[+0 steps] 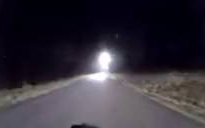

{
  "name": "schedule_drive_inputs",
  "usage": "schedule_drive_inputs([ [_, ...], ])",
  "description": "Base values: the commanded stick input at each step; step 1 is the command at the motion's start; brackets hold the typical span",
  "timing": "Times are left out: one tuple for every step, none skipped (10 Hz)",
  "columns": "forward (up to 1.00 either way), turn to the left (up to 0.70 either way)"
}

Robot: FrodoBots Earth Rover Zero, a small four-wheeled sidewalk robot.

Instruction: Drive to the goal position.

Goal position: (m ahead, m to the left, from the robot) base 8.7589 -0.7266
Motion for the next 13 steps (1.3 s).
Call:
schedule_drive_inputs([
  [1.00,0.00],
  [1.00,0.00],
  [1.00,0.00],
  [1.00,0.00],
  [1.00,0.00],
  [1.00,0.00],
  [1.00,0.00],
  [1.00,0.00],
  [1.00,0.00],
  [1.00,0.02],
  [1.00,0.13],
  [1.00,0.32],
  [1.00,0.32],
])
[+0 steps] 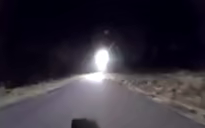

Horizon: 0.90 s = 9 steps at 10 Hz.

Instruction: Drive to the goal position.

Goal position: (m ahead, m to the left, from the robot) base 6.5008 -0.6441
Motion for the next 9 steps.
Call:
schedule_drive_inputs([
  [1.00,0.19],
  [1.00,0.07],
  [1.00,0.05],
  [1.00,0.07],
  [1.00,0.09],
  [1.00,0.12],
  [1.00,0.12],
  [1.00,0.14],
  [1.00,0.15],
])
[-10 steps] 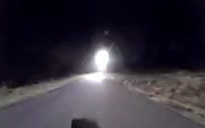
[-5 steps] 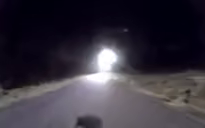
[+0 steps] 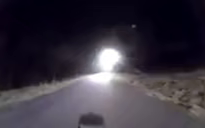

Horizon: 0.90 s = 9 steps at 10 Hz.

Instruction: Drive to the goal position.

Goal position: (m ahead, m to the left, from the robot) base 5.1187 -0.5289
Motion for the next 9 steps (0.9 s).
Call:
schedule_drive_inputs([
  [1.00,0.15],
  [1.00,0.08],
  [1.00,0.03],
  [1.00,0.03],
  [1.00,0.01],
  [1.00,0.00],
  [1.00,0.00],
  [1.00,0.00],
  [1.00,0.00],
])
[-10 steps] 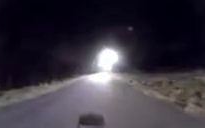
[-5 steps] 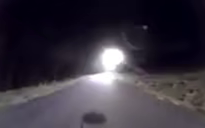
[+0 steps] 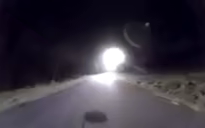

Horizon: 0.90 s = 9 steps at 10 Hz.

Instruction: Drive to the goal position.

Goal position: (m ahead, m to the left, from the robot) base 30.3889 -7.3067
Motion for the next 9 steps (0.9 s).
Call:
schedule_drive_inputs([
  [1.00,0.00],
  [1.00,0.00],
  [1.00,0.00],
  [1.00,-0.03],
  [1.00,-0.04],
  [1.00,-0.05],
  [1.00,-0.05],
  [1.00,-0.05],
  [1.00,-0.05],
])
